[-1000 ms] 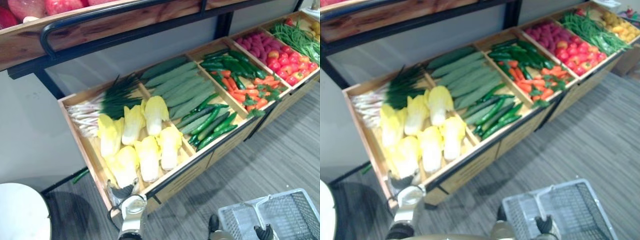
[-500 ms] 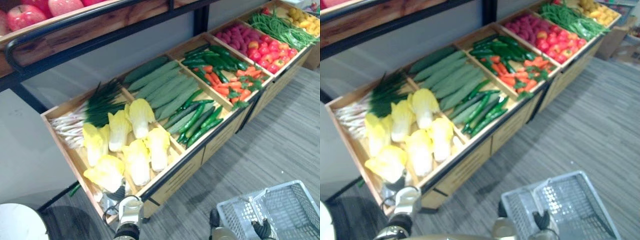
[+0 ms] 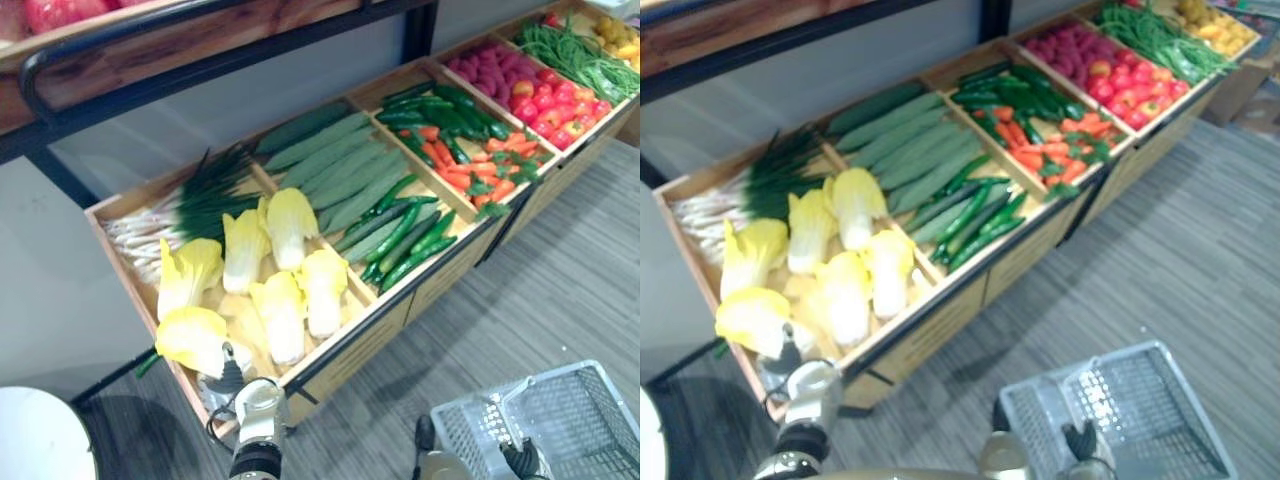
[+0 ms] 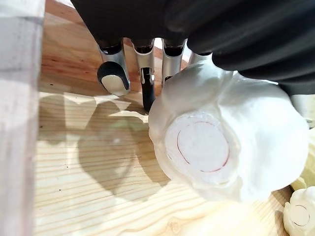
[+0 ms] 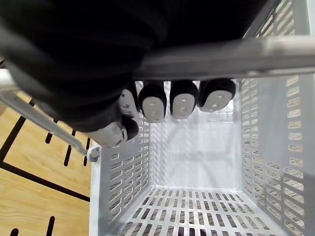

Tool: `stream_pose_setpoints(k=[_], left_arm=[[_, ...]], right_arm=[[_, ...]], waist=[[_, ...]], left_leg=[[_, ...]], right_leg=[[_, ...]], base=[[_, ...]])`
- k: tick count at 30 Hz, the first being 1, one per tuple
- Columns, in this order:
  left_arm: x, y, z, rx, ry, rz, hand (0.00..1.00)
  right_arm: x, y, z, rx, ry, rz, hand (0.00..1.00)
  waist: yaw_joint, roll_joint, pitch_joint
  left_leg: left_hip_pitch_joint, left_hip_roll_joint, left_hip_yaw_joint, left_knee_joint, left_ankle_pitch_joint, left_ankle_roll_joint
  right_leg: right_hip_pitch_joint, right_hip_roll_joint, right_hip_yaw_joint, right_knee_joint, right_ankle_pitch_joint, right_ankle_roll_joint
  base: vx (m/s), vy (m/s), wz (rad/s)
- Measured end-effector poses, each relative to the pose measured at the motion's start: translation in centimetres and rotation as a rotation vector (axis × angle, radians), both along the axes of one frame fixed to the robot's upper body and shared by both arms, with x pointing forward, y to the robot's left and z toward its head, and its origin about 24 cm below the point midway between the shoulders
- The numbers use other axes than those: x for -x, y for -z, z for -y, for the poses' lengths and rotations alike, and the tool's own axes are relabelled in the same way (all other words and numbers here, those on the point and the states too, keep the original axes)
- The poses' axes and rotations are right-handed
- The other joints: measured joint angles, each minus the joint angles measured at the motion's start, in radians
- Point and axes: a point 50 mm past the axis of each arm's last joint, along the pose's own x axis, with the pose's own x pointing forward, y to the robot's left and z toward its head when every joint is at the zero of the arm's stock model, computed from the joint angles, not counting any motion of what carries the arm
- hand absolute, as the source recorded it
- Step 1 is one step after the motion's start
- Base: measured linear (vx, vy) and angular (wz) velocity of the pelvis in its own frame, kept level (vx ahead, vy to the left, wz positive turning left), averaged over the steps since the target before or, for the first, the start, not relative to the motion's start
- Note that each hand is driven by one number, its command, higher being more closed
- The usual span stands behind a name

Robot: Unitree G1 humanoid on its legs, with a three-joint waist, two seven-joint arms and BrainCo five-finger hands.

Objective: Pick vegetable in the basket

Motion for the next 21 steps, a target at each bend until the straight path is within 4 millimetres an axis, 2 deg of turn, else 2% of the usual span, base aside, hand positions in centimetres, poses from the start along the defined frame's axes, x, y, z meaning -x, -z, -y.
stream_pose_setpoints(k=[3, 12, 17, 21], left_arm=[[-0.2, -0.5, 0.3, -0.007, 0.041, 0.032, 1.0], [0.1, -1.5, 0.5, -0.002, 0.107, 0.1, 1.0], [0.2, -2.7, 0.4, -0.019, 0.107, 0.158, 1.0], [0.1, -4.5, 0.5, -0.047, 0.117, 0.245, 1.0]], right_arm=[[0.0, 0.0, 0.0, 0.003, 0.005, -0.005, 1.0], [-0.1, 0.0, 0.1, 0.021, 0.019, -0.005, 1.0], [-0.1, 0.0, 0.2, 0.025, 0.022, -0.003, 1.0], [0.0, -0.1, 0.4, 0.026, 0.045, 0.002, 1.0]], waist=[[0.005, -0.012, 0.007], [0.024, -0.009, 0.003], [0.027, -0.009, 0.0], [0.029, -0.007, -0.012]], left_leg=[[0.0, -0.003, -0.017, 0.0, 0.0, 0.001], [0.001, -0.003, -0.033, 0.001, 0.001, 0.002], [0.003, -0.003, -0.046, 0.005, 0.002, 0.003], [0.002, -0.004, -0.047, 0.006, 0.003, 0.005]], right_leg=[[0.012, -0.007, -0.019, 0.0, 0.001, 0.002], [0.022, -0.01, -0.033, 0.001, 0.001, 0.002], [0.032, -0.014, -0.044, 0.0, 0.001, 0.001], [0.032, -0.015, -0.044, 0.0, 0.001, 0.001]], base=[[0.0, -0.01, 0.16], [-0.01, -0.019, 0.04], [-0.03, -0.034, 0.07], [-0.03, -0.026, 0.0]])
